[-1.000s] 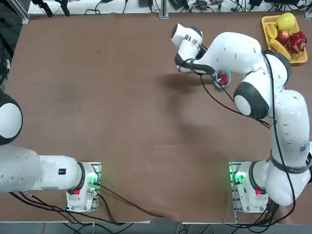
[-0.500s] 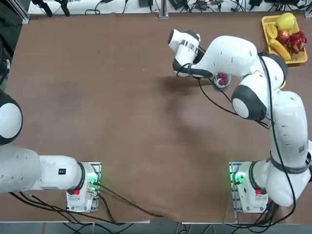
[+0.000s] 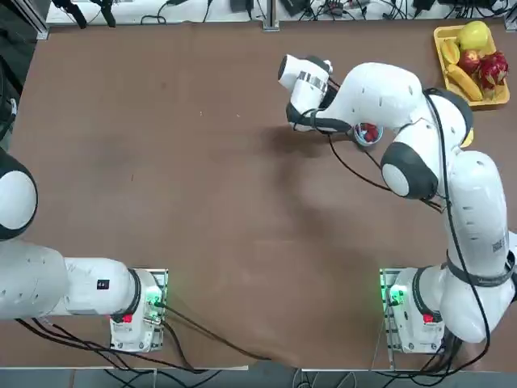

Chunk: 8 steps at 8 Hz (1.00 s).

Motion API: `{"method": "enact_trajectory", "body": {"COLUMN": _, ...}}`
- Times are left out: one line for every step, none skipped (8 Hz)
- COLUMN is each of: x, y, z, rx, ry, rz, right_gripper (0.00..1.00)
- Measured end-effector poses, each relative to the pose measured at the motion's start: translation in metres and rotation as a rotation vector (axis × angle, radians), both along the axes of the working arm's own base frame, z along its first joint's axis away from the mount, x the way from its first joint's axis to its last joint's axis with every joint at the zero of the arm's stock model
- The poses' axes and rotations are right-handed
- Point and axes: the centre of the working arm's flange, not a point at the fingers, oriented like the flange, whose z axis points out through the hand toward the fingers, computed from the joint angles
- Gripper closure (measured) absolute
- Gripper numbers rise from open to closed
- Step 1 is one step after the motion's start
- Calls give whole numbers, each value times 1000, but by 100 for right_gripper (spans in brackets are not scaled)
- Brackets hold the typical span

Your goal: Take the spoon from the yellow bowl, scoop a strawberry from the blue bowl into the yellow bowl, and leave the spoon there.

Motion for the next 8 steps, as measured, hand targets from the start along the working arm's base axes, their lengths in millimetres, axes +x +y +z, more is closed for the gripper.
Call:
{"method": "enact_trajectory", "body": {"x": -1, "y": -2, "z": -4, "rx": -18, "ry": 0, "rz": -1, "right_gripper": 89}}
{"method": "enact_trajectory", "body": {"x": -2, "y": -3, "z": -6, "rx": -31, "ry": 2, "rz": -4, "right_gripper": 89}}
{"method": "enact_trajectory", "body": {"x": -3, "y": -2, "z": -6, "rx": -40, "ry": 2, "rz": 0, "right_gripper": 89}}
{"method": "enact_trajectory", "body": {"x": -5, "y": 0, "z": -7, "rx": -48, "ry": -3, "rz": 3, "right_gripper": 89}}
{"method": "enact_trajectory", "body": {"x": -7, "y": 2, "z": -8, "rx": -54, "ry": -13, "rz": 2, "right_gripper": 89}}
{"method": "enact_trajectory", "body": {"x": -8, "y": 3, "z": -9, "rx": -62, "ry": -21, "rz": 7, "right_gripper": 89}}
{"method": "enact_trajectory", "body": {"x": -10, "y": 5, "z": -10, "rx": -76, "ry": -25, "rz": 15, "right_gripper": 89}}
{"method": "enact_trajectory", "body": {"x": -13, "y": 7, "z": -12, "rx": -91, "ry": -24, "rz": 21, "right_gripper": 89}}
